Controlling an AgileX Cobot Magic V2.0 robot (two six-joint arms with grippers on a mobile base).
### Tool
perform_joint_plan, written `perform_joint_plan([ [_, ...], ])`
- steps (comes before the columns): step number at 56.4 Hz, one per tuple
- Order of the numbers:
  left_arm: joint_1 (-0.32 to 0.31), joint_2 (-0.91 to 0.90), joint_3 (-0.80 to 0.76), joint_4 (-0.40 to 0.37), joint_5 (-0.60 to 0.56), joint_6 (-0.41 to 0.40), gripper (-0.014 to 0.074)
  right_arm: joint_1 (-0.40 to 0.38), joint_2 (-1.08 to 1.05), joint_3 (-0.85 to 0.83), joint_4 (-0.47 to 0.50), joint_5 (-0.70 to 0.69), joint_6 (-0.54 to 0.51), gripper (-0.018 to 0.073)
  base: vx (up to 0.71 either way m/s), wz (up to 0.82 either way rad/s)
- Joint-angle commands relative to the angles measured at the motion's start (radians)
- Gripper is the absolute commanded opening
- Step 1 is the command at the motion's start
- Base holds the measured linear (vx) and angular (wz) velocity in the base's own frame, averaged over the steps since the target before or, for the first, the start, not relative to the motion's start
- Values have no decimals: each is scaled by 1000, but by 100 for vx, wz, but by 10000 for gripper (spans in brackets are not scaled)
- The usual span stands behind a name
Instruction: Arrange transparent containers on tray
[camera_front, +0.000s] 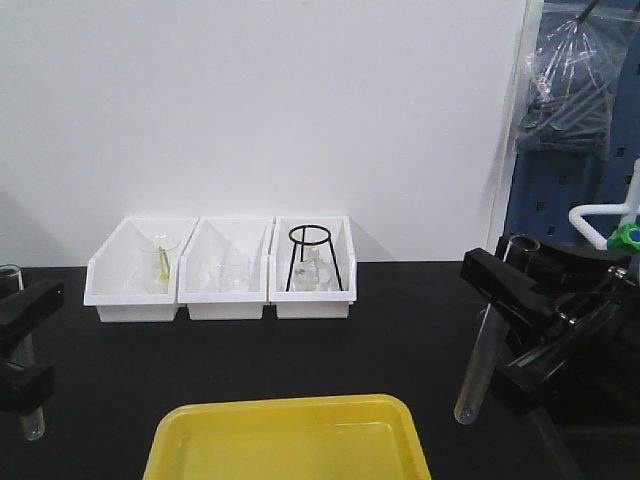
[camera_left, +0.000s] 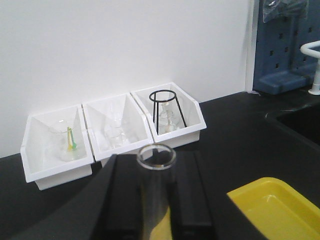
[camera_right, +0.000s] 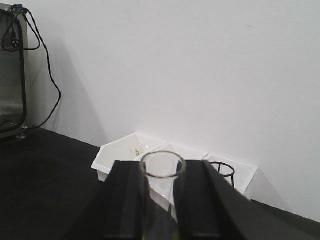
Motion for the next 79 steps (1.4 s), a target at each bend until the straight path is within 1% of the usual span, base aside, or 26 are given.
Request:
perform_joint_plan([
  [1,-6,-10,-34,-2,-68,-8,-1,-3,-15,-30,14,-65,-1,-11,19,-7],
  [24,-6,-10,-34,-2,-68,-8,-1,-3,-15,-30,14,-65,-1,-11,11,-4],
  [60,-6,-10,-34,-8,-71,-10,-1,-3,-15,-30,14,-64,-1,-11,1,0],
  [62,-6,-10,-34,-34,-74,-10,-1,-3,-15,-30,14,-63,-1,-11,0,0],
  [63,-6,-7,-34,-136,-75,-10,-1,-3,-15,-30,14,-62,-1,-13,0,0],
  [64,-6,-2,-35,-158,-73,-9,-1,-3,-15,-30,14,-62,-1,-13,0,0],
  [70,-6,48,-43,-230,-39,-7,-1,-3,-10,-30,14,-62,-1,-13,0,0],
  [72,-6,78,-59,-257,-5,-7,-1,-3,-5,-30,14,-62,-1,-13,0,0],
  [79,-6,229,-179,-354,179,0,-1,-3,10,-30,15,-62,-1,-13,0,0],
])
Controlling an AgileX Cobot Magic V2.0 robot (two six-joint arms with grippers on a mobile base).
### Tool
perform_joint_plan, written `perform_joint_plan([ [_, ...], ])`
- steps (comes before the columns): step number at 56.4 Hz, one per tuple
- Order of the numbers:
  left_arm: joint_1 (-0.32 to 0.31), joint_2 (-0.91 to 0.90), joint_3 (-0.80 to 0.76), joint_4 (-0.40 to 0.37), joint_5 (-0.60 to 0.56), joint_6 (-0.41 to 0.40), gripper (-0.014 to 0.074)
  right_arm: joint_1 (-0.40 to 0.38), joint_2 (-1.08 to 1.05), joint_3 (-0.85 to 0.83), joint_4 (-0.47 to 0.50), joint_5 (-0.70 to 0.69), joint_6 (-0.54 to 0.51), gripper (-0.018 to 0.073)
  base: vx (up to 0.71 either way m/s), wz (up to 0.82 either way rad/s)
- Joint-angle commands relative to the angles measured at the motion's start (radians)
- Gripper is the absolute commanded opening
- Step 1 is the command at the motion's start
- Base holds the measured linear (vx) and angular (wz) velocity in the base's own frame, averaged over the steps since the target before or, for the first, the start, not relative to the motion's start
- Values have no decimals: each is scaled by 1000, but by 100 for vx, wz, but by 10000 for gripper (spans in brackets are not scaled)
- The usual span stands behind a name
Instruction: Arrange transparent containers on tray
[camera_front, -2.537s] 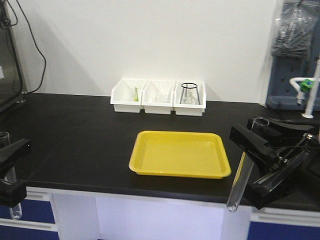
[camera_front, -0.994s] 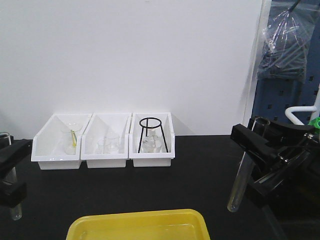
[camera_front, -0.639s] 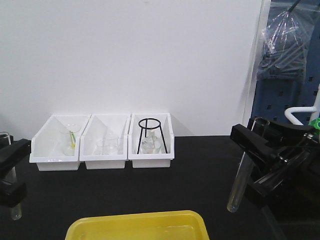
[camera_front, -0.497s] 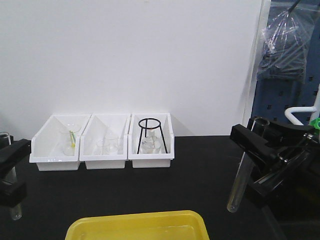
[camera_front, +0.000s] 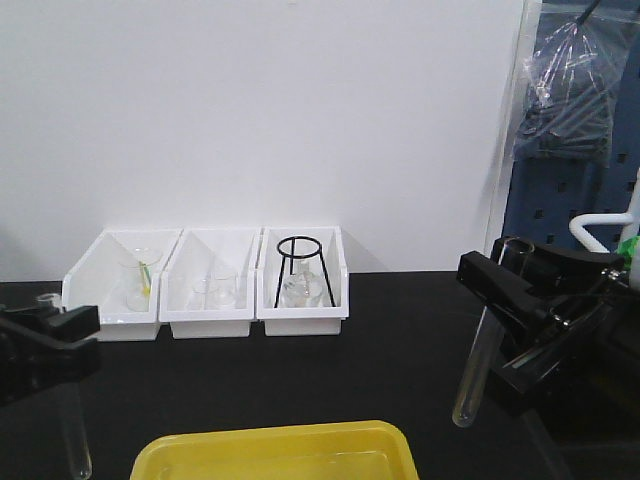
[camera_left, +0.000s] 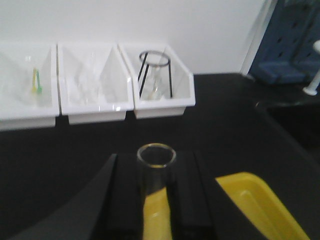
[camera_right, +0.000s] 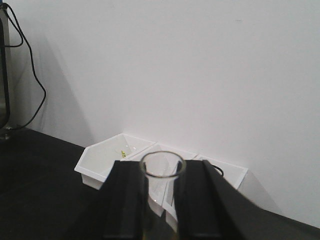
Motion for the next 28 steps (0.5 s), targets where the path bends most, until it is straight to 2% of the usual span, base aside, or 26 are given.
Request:
perform_joint_plan([
  [1,-6,99,-122,-73,68,2,-1,-3,0,-30,15,-61,-1,-13,0,0],
  [7,-6,230,-238,-127,187,61,-1,-3,15,-30,15,-61,-1,-13,0,0],
  [14,-6,364,-330,-212,249,133,-1,-3,30,-30,15,-61,-1,-13,0,0],
  [22,-6,482,-363,-289,269,138,-1,-3,39,-30,15,-61,2,-13,0,0],
  [28,-6,556,-363,-309,303,138,-1,-3,40,-30,15,-59,2,-13,0,0],
])
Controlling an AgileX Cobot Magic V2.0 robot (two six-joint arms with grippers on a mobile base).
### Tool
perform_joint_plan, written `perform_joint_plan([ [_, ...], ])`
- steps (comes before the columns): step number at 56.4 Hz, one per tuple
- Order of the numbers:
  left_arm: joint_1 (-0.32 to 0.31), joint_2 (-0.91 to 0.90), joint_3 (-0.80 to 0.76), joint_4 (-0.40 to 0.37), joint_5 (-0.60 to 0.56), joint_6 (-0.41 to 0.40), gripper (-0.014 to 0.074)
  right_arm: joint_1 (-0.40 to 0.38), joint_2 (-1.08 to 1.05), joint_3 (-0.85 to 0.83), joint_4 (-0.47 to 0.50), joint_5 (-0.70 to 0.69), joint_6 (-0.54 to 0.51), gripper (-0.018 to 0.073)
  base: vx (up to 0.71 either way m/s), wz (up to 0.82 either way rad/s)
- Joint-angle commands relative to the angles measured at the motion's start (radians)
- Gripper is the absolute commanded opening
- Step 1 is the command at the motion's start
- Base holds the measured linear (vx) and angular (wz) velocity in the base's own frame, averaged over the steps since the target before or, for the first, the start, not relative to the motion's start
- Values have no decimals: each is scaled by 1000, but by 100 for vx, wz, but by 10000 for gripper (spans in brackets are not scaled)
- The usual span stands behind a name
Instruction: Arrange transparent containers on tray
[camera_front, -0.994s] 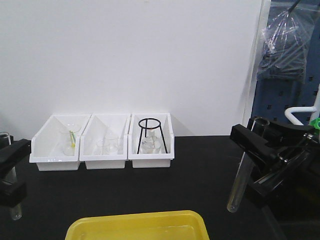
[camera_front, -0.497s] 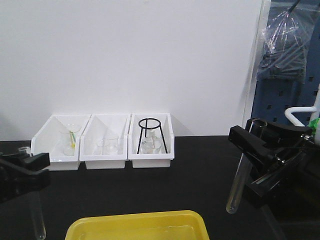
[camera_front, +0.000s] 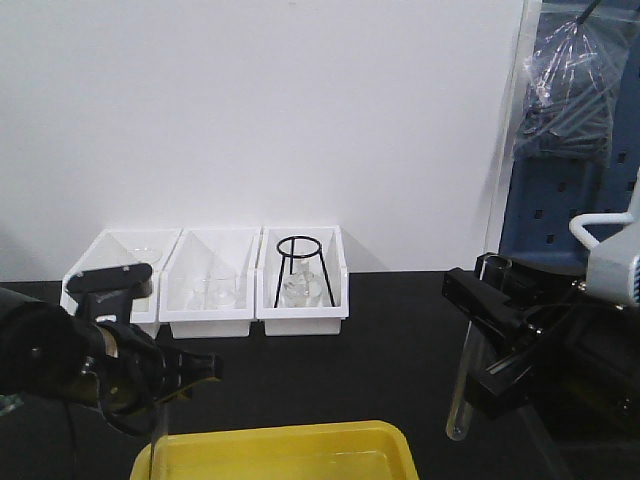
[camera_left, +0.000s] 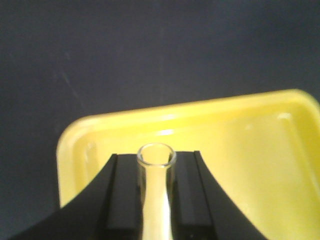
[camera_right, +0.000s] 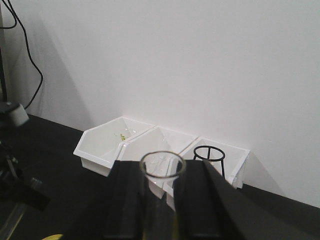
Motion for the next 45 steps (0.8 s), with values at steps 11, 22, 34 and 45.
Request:
perform_joint_plan([
  [11,-6,141,-35,-36,45,-15,-1,-3,-12,-30,15,-61,7,-13,0,0],
  [22,-6,218,-35,-36,54,-31,1,-3,-12,-30,15,-61,16,-11,0,0],
  [34,-4,266,-35,-35,54,-57,30,-3,-12,-30,15,-61,16,-11,0,0],
  [45,-3,290,-34,-36,67,-68,96,-3,-12,-30,15,-62,17,-11,0,0],
])
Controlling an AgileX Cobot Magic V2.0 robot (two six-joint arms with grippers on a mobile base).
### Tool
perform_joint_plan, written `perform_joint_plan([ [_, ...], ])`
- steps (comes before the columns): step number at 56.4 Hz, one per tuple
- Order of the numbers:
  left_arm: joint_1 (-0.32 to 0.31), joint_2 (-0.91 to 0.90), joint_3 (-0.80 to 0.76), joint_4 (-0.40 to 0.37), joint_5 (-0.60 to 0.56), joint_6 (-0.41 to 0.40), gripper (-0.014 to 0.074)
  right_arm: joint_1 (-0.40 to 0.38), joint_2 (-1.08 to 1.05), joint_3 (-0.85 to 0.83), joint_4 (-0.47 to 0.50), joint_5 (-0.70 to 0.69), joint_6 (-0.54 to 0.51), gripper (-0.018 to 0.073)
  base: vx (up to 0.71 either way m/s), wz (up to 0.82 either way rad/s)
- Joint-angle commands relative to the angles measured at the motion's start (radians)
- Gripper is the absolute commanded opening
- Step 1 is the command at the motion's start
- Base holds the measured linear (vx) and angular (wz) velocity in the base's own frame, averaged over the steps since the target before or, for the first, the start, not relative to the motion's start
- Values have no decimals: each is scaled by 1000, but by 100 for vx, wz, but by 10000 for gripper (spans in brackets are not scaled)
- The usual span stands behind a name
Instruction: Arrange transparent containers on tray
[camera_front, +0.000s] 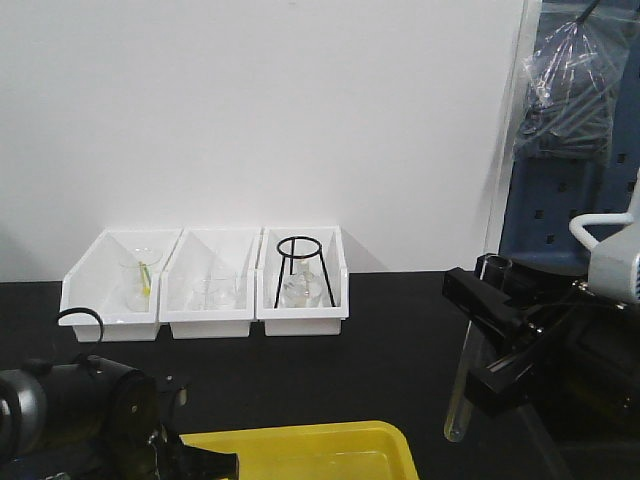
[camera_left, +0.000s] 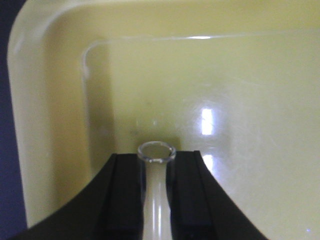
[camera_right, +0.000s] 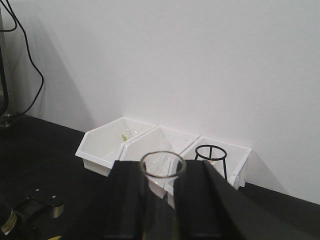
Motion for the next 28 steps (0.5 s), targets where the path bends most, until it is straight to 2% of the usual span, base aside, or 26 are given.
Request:
perform_joint_plan([
  [1,-3,-33,-27,-6,-10,-13,103,-3,-12,-30,15,-63,-2,-11,0,0],
  [28,-3,-19,-27,4,11,-13,423,-3,-12,-30,15,-62,-1,-11,0,0],
])
